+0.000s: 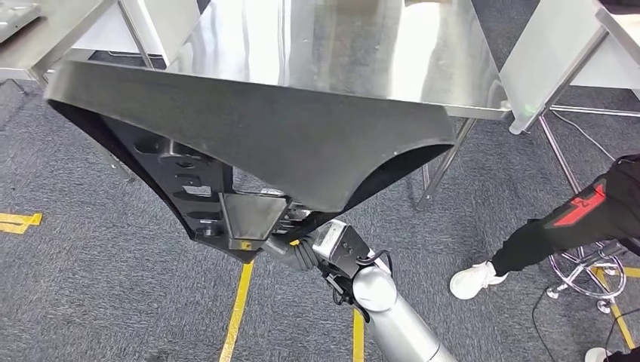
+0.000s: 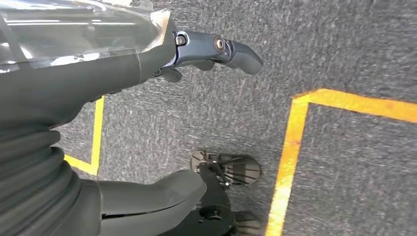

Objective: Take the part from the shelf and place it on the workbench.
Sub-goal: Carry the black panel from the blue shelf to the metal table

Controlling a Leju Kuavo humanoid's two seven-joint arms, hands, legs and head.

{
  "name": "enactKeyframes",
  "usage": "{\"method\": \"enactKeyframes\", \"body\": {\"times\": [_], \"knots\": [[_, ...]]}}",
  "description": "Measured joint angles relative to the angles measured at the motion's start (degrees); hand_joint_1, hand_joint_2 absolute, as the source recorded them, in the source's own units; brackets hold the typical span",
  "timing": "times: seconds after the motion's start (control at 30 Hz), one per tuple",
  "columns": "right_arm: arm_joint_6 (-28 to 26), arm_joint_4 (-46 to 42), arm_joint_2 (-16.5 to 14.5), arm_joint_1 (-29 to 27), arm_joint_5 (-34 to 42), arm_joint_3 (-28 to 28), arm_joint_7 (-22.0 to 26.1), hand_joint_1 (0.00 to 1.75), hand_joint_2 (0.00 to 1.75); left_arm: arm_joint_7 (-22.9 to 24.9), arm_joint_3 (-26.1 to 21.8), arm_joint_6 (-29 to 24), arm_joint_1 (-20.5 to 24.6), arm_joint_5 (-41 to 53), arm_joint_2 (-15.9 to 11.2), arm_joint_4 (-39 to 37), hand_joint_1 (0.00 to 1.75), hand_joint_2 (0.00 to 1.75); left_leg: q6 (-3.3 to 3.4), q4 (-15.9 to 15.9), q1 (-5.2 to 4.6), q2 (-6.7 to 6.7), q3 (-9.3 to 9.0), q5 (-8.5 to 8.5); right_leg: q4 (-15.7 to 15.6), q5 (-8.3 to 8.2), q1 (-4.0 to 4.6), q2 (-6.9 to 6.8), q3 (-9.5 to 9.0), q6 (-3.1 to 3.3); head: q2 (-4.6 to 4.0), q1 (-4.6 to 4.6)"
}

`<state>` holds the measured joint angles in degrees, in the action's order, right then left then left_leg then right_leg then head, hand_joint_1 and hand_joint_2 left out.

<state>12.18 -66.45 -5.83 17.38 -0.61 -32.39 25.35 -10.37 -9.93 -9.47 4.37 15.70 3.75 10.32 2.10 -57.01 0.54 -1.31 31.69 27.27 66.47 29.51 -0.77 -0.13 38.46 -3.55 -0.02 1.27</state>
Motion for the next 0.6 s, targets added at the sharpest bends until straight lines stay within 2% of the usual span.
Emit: {"method": "enactKeyframes", "body": {"times": [0.03,0.07,0.1,0.13,0.17,0.23,0.27,0.33,0.37,0.4,0.43,0.47,0.53,0.6], "knots": [[-0.02,-0.01,0.02,-0.01,0.01,0.0,0.01,1.75,1.75,0.01,-0.01,-0.01,0.01,0.01,0.03,0.0,0.0,1.75,-0.25,-0.04,-0.04,-0.11,-0.62,0.49,-3.89,-2.15,0.02,-0.03,-1.2,-0.14,0.0,-0.03],[-0.05,-0.03,0.04,-0.01,0.01,0.0,0.0,1.75,1.75,0.01,-0.01,-0.01,0.04,0.01,0.04,0.0,0.0,1.75,-0.56,-0.06,-0.11,-0.19,-1.01,0.94,-6.76,-3.51,0.11,-0.07,-2.21,0.22,0.0,-0.02],[-0.09,-0.07,0.05,-0.03,0.0,0.01,-0.01,1.75,1.75,0.03,-0.01,-0.01,0.06,0.02,0.04,0.0,0.0,1.75,-0.93,-0.08,-0.18,-0.22,-1.2,1.35,-8.31,-4.29,0.25,-0.07,-2.83,0.89,0.0,-0.06],[-0.15,-0.09,0.04,-0.02,-0.01,0.03,-0.02,1.75,1.75,0.05,-0.02,-0.02,0.07,0.03,0.05,0.0,0.0,1.75,-1.26,-0.19,-0.24,-0.21,-1.34,1.57,-8.47,-4.11,0.41,-0.07,-2.99,1.82,0.0,-0.09],[-0.21,-0.14,0.0,0.01,-0.01,0.08,-0.03,1.75,1.75,0.08,-0.02,-0.02,0.09,0.05,0.08,0.0,0.0,1.75,-1.53,-0.25,-0.23,-0.18,-1.41,1.74,-8.52,-4.16,0.4,0.0,-3.32,2.48,0.0,-0.09],[-0.33,-0.32,-0.15,0.15,-0.03,0.25,-0.07,1.75,1.75,0.1,-0.01,-0.02,0.15,0.17,0.13,0.01,0.0,1.75,-1.97,-1.93,-0.08,0.19,-0.86,2.12,-8.76,-4.15,0.1,0.11,-4.16,3.25,0.0,-0.15],[-0.37,-0.4,-0.24,0.28,-0.03,0.32,-0.09,1.75,1.75,0.1,0.01,0.0,0.21,0.22,0.16,0.02,0.0,1.75,-2.23,-4.18,0.03,0.45,0.38,2.6,-8.85,-3.97,-0.06,0.14,-4.69,3.62,0.0,-0.17],[-0.43,-0.5,-0.33,0.5,-0.05,0.41,-0.11,1.75,1.75,0.09,0.03,0.03,0.23,0.31,0.23,0.02,0.0,1.75,-2.75,-11.34,0.2,0.89,4.82,4.61,-8.93,-3.34,-0.1,0.12,-5.5,4.27,0.0,-0.24],[-0.44,-0.5,-0.33,0.52,-0.05,0.43,-0.13,1.75,1.75,0.09,0.03,0.03,0.19,0.33,0.25,0.02,0.0,1.75,-2.96,-14.62,0.26,0.98,7.28,5.8,-8.92,-2.97,-0.06,0.13,-5.85,4.41,0.0,-0.24],[-0.44,-0.5,-0.33,0.5,-0.06,0.45,-0.15,1.75,1.75,0.09,0.03,0.03,0.14,0.34,0.24,0.02,0.0,1.75,-3.07,-16.49,0.28,1.03,9.19,6.46,-8.92,-2.57,-0.01,0.17,-6.26,4.43,0.0,-0.25],[-0.44,-0.5,-0.33,0.49,-0.07,0.46,-0.18,1.75,1.75,0.09,0.03,0.03,0.11,0.35,0.23,0.02,0.0,1.75,-3.06,-16.48,0.28,1.07,10.19,6.07,-8.92,-2.13,0.01,0.21,-6.77,4.36,0.0,-0.25],[-0.44,-0.5,-0.33,0.49,-0.07,0.48,-0.19,1.75,1.75,0.09,0.03,0.03,0.11,0.36,0.22,0.02,0.0,1.75,-2.96,-14.44,0.28,1.11,10.1,4.4,-8.93,-1.64,0.02,0.25,-7.41,4.25,0.0,-0.25],[-0.45,-0.49,-0.36,0.53,-0.07,0.56,-0.19,1.75,1.75,0.09,0.03,0.03,0.11,0.36,0.2,0.02,0.0,1.75,-2.43,-7.09,0.19,1.27,7.86,-0.79,-8.94,-0.6,0.09,0.27,-8.8,3.89,0.0,-0.21],[-0.46,-0.5,-0.44,0.62,-0.07,0.69,-0.22,1.75,1.75,0.09,0.04,0.03,0.14,0.37,0.21,0.02,0.0,1.75,-1.72,-2.26,-0.15,1.46,6.11,-2.99,-9.09,0.24,0.33,0.24,-9.44,3.27,0.0,-0.21]]}}
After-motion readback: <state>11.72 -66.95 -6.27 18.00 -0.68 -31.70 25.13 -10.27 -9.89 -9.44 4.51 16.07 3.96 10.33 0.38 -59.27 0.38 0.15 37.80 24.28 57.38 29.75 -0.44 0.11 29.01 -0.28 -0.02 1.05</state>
